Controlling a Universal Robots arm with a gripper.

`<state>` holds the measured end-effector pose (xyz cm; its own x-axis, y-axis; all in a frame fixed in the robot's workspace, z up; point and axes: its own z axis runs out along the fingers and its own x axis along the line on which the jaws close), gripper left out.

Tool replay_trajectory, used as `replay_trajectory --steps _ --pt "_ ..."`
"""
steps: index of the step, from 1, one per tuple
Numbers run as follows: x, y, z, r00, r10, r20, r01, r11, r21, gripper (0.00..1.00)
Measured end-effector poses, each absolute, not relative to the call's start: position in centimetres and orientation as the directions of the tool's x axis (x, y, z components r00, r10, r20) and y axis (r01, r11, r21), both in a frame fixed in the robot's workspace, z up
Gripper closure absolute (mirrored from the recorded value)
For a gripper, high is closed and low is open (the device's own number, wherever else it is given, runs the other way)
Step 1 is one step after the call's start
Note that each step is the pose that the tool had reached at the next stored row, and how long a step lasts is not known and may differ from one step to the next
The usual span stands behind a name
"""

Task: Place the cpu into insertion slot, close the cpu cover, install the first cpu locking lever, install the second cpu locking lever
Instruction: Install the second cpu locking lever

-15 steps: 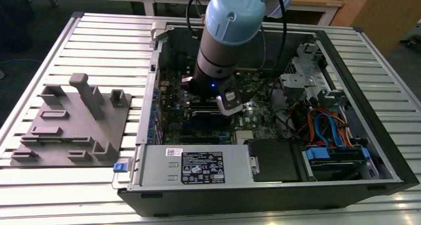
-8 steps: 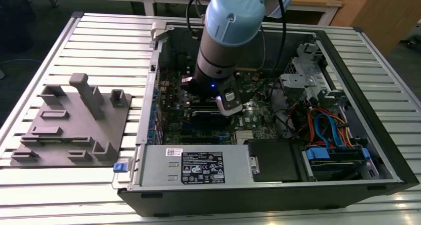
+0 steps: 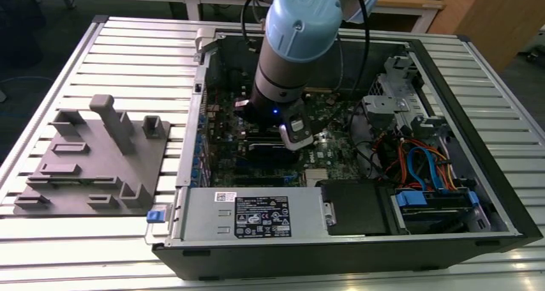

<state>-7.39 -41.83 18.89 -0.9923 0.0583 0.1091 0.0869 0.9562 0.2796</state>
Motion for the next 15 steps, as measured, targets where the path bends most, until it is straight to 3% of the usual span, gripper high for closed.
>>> replay_trajectory --steps 15 --pt "-7.67 -41.45 19.12 -0.992 0.058 0.111 0.087 0.954 0.286 0.89"
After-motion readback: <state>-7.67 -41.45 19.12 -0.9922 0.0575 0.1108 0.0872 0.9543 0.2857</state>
